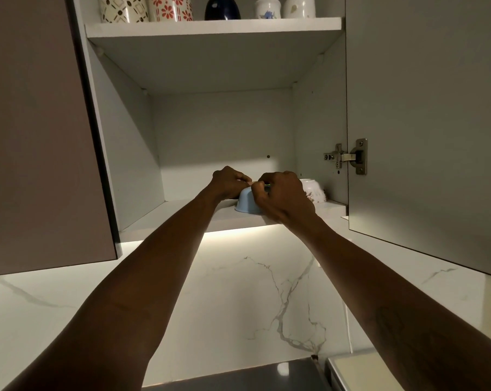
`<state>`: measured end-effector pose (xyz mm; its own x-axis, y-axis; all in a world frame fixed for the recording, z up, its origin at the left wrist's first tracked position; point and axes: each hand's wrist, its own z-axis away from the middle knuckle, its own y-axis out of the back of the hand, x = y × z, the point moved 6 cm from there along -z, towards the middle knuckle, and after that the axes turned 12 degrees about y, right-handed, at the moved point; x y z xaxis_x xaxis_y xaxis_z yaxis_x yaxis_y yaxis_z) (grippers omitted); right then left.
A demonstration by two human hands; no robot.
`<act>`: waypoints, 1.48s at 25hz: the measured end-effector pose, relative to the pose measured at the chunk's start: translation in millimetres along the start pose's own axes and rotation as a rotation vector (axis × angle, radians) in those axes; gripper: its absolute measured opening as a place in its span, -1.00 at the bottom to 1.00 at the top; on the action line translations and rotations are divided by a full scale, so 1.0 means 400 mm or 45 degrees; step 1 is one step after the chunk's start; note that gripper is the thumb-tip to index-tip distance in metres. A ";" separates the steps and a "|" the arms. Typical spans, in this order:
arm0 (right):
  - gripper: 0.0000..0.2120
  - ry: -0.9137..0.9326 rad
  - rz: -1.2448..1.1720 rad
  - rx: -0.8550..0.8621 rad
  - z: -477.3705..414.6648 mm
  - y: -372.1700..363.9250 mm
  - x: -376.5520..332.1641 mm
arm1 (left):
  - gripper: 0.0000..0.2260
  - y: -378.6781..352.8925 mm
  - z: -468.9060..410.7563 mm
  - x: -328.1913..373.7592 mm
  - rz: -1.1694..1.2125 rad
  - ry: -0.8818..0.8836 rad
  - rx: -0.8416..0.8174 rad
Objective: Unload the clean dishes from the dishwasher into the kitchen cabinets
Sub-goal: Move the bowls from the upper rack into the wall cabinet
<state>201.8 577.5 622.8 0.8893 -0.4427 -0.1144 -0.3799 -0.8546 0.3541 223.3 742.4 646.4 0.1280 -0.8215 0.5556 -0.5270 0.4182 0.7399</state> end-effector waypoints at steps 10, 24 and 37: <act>-0.65 -0.005 0.011 -0.003 0.001 0.004 -0.008 | -0.70 -0.019 -0.017 -0.002 -0.081 -0.177 -0.177; -0.62 0.013 0.019 -0.029 0.003 0.010 -0.010 | -0.61 0.008 0.012 -0.027 -0.094 -0.021 -0.052; -0.56 0.155 -0.036 0.053 0.285 0.053 -0.121 | -0.71 0.117 0.282 -0.118 -0.261 -0.107 0.069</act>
<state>121.5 549.8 530.2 0.9233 -0.3841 -0.0097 -0.3620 -0.8781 0.3130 97.7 757.1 612.0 0.1675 -0.9175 0.3607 -0.5421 0.2198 0.8110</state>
